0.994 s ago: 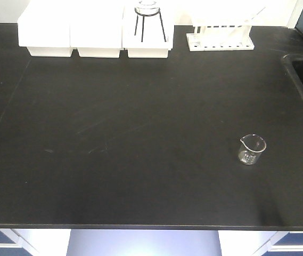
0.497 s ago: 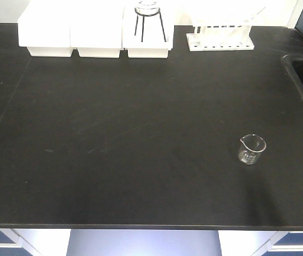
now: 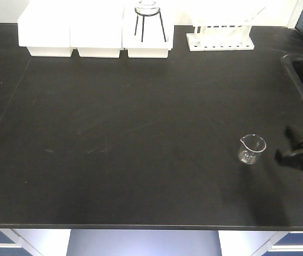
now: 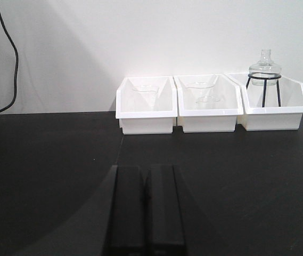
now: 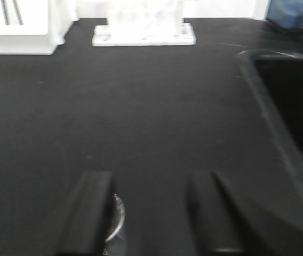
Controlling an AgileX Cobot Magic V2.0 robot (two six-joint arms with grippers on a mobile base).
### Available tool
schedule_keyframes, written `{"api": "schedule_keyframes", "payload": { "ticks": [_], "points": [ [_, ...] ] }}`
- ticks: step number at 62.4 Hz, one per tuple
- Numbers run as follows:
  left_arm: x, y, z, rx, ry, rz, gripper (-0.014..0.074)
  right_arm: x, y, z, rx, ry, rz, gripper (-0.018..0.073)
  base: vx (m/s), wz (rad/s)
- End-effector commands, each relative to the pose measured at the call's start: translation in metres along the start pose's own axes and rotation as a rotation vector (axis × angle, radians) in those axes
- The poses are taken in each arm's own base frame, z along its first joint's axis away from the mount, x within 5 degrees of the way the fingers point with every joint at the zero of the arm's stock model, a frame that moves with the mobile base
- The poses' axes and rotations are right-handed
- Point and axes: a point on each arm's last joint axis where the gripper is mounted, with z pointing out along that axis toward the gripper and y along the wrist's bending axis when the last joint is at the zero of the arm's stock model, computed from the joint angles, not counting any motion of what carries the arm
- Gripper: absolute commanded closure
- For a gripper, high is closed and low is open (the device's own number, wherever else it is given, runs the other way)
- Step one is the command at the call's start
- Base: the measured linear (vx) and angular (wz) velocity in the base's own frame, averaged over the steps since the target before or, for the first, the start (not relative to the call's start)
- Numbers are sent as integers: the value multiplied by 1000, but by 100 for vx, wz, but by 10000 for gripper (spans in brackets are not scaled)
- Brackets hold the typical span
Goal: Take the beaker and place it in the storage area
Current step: 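Move the right gripper down around the small clear glass beaker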
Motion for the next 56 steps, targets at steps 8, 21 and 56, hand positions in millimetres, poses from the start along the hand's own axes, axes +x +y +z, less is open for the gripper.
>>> {"api": "schedule_keyframes", "payload": {
  "ticks": [8, 21, 56],
  "points": [
    [-16, -1, -3, 10, -121, -9, 603, 21, 11, 3, -131, -117, 5, 22, 0, 0],
    [-16, -1, -3, 10, -121, -9, 603, 40, 21, 10, -248, -68, -47, 22, 0, 0],
    [-16, -1, -3, 11, -130, -9, 603, 94, 14, 47, -200, 86, -60, 22, 0, 0]
  ]
}}
